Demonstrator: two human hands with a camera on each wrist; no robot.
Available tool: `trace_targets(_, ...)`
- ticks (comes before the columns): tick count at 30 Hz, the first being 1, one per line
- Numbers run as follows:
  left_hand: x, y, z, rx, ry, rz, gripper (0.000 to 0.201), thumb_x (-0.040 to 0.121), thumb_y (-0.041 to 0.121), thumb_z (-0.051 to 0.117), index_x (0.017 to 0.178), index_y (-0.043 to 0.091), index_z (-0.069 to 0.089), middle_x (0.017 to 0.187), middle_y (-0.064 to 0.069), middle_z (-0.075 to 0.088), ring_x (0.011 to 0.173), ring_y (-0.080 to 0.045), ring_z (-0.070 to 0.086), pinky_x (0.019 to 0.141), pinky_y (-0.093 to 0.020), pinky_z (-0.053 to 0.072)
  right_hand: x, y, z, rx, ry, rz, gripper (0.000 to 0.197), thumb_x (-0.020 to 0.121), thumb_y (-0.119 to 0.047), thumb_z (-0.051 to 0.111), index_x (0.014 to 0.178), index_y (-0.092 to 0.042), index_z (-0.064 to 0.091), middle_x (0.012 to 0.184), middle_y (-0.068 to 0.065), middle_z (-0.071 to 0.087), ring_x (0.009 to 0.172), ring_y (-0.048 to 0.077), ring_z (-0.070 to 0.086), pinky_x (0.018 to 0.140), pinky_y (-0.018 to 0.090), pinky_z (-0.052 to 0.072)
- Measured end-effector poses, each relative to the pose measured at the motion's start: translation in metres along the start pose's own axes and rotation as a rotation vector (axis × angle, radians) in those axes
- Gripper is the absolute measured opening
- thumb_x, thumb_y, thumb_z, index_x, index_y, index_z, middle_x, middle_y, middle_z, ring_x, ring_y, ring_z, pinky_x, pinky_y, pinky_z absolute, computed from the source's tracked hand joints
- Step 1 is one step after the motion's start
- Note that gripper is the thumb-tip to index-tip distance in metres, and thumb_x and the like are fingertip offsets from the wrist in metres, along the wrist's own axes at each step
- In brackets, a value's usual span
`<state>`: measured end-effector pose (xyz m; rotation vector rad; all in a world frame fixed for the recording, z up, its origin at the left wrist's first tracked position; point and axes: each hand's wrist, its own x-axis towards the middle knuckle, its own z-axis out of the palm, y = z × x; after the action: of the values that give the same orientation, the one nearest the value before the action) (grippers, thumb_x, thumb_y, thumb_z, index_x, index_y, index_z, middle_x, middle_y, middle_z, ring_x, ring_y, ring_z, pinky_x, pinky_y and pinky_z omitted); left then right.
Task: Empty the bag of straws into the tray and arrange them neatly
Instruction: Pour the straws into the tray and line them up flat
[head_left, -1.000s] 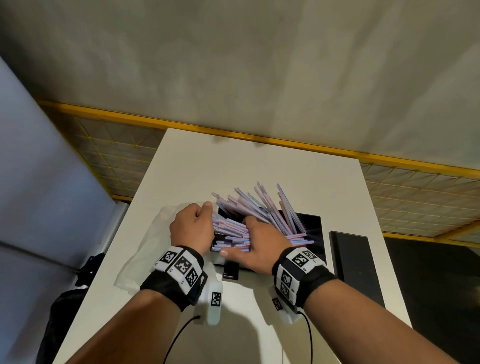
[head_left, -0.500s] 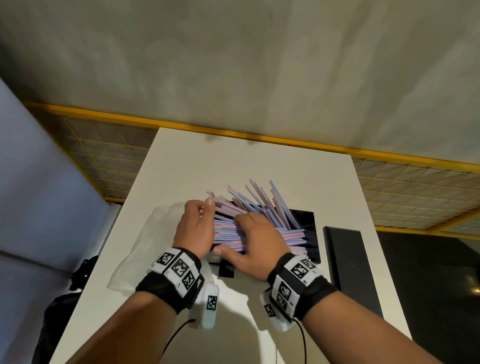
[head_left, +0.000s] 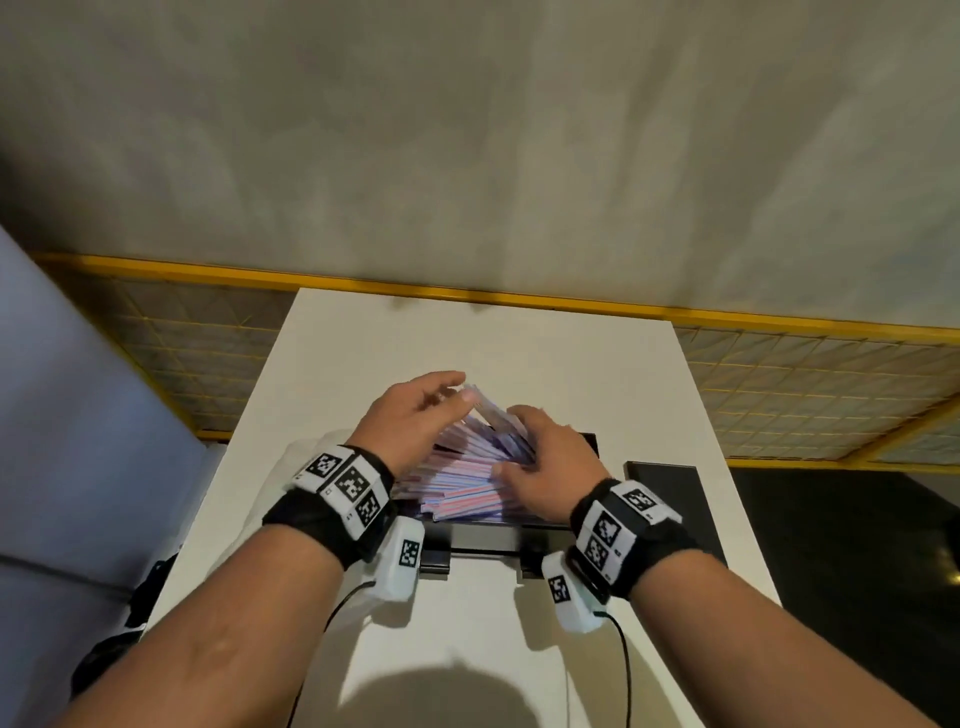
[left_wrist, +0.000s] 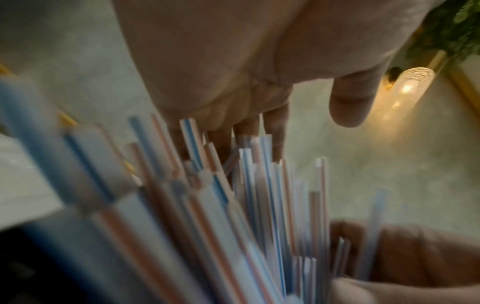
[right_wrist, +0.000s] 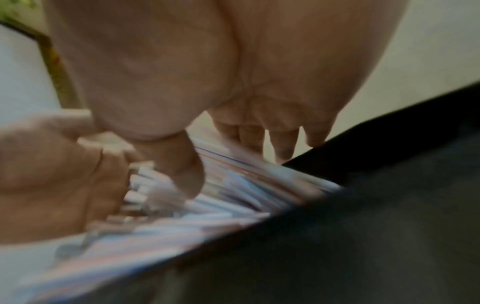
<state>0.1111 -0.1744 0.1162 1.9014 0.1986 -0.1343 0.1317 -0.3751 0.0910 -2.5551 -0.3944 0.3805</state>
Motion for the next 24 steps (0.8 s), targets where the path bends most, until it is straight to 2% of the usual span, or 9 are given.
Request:
trace_targets(3, -0.007, -0.003, 0.008, 0.038, 0.135, 0.075, 0.022, 0.085, 0.035, 0.077, 0.105, 0.03, 0.07, 0.101, 0.01, 0.067, 0.085, -0.008, 0.061, 0.086, -0.028, 0.051, -0.004, -0.003, 0.011, 0.022, 0.063, -0.065, 0.043, 0.088, -0.011, 0.056, 0.129, -0.021, 0.058, 0.111, 0.006, 0.07, 0.099, 0.029, 0.063, 0.078, 0.022, 0.037)
trace_targets(5, -0.011, -0.009, 0.008, 0.079, 0.242, 0.13, 0.015, 0.086, 0.025, 0.077, 0.097, 0.031, 0.067, 0.101, 0.009, 0.065, 0.083, -0.009, 0.06, 0.08, -0.024, 0.049, -0.008, -0.002, 0.013, 0.083, 0.11, -0.099, 0.04, 0.087, -0.005, 0.051, 0.12, -0.023, 0.065, 0.102, 0.004, 0.072, 0.092, 0.026, 0.064, 0.072, 0.021, 0.036)
trace_targets(9, -0.009, -0.023, 0.004, 0.025, 0.281, 0.066, 0.012, 0.092, 0.021, 0.07, 0.084, 0.031, 0.07, 0.088, -0.001, 0.071, 0.085, -0.023, 0.065, 0.078, -0.027, 0.052, -0.006, 0.006, 0.015, 0.105, 0.175, -0.081, 0.033, 0.088, -0.009, 0.057, 0.117, -0.019, 0.067, 0.109, 0.007, 0.067, 0.101, 0.023, 0.058, 0.078, 0.018, 0.032)
trace_targets(13, -0.01, -0.036, 0.002, -0.011, 0.393, 0.003, 0.018, 0.094, 0.018, 0.066, 0.078, 0.026, 0.067, 0.082, -0.001, 0.07, 0.08, -0.023, 0.064, 0.081, -0.037, 0.054, -0.003, 0.011, 0.018, 0.199, 0.172, 0.011, 0.032, 0.083, -0.025, 0.073, 0.114, -0.021, 0.065, 0.1, -0.003, 0.068, 0.094, 0.018, 0.062, 0.083, 0.022, 0.046)
trace_targets(16, -0.019, -0.046, 0.002, -0.168, 0.45, -0.048, 0.007, 0.098, 0.021, 0.061, 0.102, 0.024, 0.066, 0.099, 0.001, 0.068, 0.097, -0.02, 0.065, 0.082, -0.028, 0.052, 0.001, 0.013, 0.019, 0.229, 0.137, 0.076, 0.036, 0.079, -0.035, 0.078, 0.107, -0.028, 0.056, 0.092, -0.009, 0.065, 0.083, 0.012, 0.064, 0.076, 0.022, 0.048)
trace_targets(17, -0.022, -0.048, 0.002, -0.243, 0.442, -0.07, 0.018, 0.1, 0.022, 0.059, 0.118, 0.022, 0.062, 0.109, 0.001, 0.066, 0.104, -0.018, 0.063, 0.082, -0.023, 0.05, 0.003, 0.013, 0.02, 0.21, 0.123, 0.092, 0.037, 0.079, -0.036, 0.078, 0.105, -0.027, 0.053, 0.09, -0.008, 0.064, 0.079, 0.013, 0.063, 0.073, 0.024, 0.049)
trace_targets(19, -0.03, -0.052, 0.007, -0.363, 0.417, -0.11, 0.039, 0.103, 0.026, 0.054, 0.141, 0.021, 0.047, 0.126, -0.003, 0.06, 0.115, -0.02, 0.06, 0.093, -0.029, 0.05, 0.005, 0.013, 0.024, 0.17, 0.099, 0.127, 0.039, 0.082, -0.035, 0.076, 0.103, -0.022, 0.045, 0.085, -0.004, 0.062, 0.071, 0.014, 0.059, 0.066, 0.026, 0.046)
trace_targets(21, -0.034, -0.052, 0.015, -0.381, 0.408, -0.14, 0.047, 0.105, 0.032, 0.049, 0.149, 0.017, 0.039, 0.135, -0.006, 0.057, 0.122, -0.022, 0.057, 0.106, -0.037, 0.044, 0.008, 0.01, 0.028, 0.137, 0.087, 0.136, 0.038, 0.086, -0.031, 0.072, 0.103, -0.021, 0.04, 0.085, 0.0, 0.061, 0.071, 0.018, 0.058, 0.065, 0.03, 0.047)
trace_targets(24, -0.031, -0.055, 0.026, -0.321, 0.421, -0.17, 0.051, 0.105, 0.041, 0.044, 0.15, 0.017, 0.036, 0.136, -0.002, 0.052, 0.124, -0.019, 0.052, 0.107, -0.033, 0.038, 0.013, 0.006, 0.027, 0.074, 0.081, 0.103, 0.026, 0.09, -0.027, 0.067, 0.106, -0.017, 0.049, 0.095, 0.007, 0.067, 0.086, 0.028, 0.063, 0.073, 0.032, 0.05)
